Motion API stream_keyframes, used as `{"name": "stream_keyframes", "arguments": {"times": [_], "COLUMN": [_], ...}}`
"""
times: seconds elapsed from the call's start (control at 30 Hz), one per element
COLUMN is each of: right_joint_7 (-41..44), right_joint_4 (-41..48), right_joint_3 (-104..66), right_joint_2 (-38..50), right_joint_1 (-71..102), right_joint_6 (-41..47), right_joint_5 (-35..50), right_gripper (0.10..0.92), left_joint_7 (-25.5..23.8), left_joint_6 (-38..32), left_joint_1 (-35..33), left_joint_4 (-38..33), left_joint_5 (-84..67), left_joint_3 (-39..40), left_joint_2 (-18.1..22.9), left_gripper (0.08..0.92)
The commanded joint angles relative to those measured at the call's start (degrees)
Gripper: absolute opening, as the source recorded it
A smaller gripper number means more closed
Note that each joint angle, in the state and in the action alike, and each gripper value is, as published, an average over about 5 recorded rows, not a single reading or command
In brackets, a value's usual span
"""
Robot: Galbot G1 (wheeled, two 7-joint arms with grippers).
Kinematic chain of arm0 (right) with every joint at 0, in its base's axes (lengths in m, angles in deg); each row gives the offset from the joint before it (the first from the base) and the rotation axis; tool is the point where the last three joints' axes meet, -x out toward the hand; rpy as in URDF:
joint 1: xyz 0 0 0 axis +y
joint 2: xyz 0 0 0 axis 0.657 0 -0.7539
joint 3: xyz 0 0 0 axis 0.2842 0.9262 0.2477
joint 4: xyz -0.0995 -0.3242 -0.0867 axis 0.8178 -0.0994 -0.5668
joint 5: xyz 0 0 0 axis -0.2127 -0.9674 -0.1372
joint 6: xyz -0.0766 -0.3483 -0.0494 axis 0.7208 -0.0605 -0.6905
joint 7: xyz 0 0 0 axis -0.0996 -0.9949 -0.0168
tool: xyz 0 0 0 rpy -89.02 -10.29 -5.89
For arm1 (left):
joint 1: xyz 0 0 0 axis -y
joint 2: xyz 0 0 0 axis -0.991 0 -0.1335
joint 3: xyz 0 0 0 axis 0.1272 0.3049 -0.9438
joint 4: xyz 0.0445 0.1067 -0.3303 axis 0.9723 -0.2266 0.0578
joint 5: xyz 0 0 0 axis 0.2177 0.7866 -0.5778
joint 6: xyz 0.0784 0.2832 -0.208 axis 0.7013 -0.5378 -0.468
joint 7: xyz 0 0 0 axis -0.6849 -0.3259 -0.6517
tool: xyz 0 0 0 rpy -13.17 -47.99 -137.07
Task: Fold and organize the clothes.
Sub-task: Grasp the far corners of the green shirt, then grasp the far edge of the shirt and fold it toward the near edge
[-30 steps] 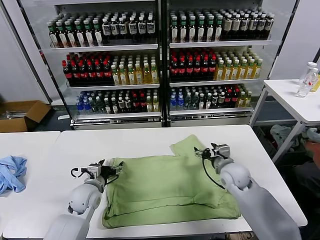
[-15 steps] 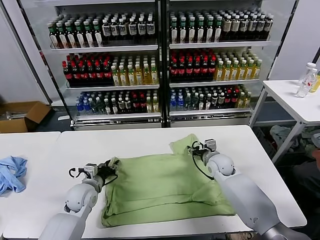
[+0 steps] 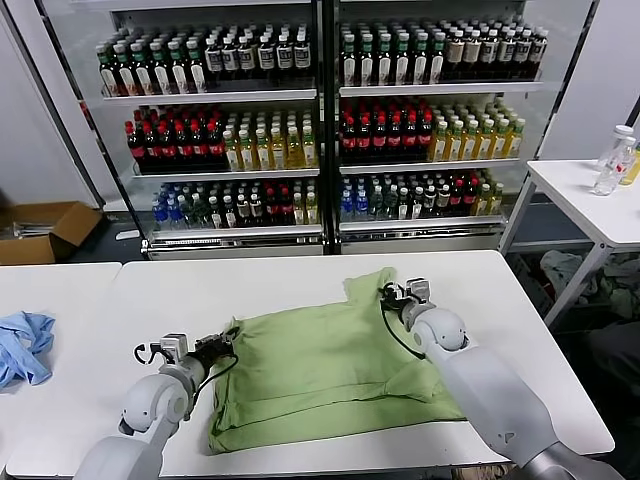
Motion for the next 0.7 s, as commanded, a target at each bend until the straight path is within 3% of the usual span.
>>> {"name": "stream_keyframes", "arguments": {"times": [0.03, 0.33, 0.7], "right_joint_7": [0.3, -0.4, -0.7], "right_joint_4": [-10.3, -24.2, -42.8], "right_joint_3": [-3.5, -12.0, -25.0], "right_joint_2": [3.0, 10.1, 13.1], "right_joint_1": [3.7, 12.8, 36.3], "right_joint_6": [-2.8, -4.3, -4.2], "right_joint_5": [0.0, 0.8, -2.4], "right_gripper": [0.119, 0.106, 0.106], "left_joint_7": [-0.6, -0.2, -0.3], "left_joint_6": [-1.8, -1.5, -0.2], "left_joint_1": [-2.3, -6.7, -18.9], "left_joint_4": [-6.6, -12.8, -23.5], "left_joint_5": [-5.9, -9.7, -5.2], "left_joint_3": [-2.7, -6.5, -9.2], "left_joint_2": [-0.2, 0.2, 1.1], "left_gripper": [0.088, 0.088, 0.088]}}
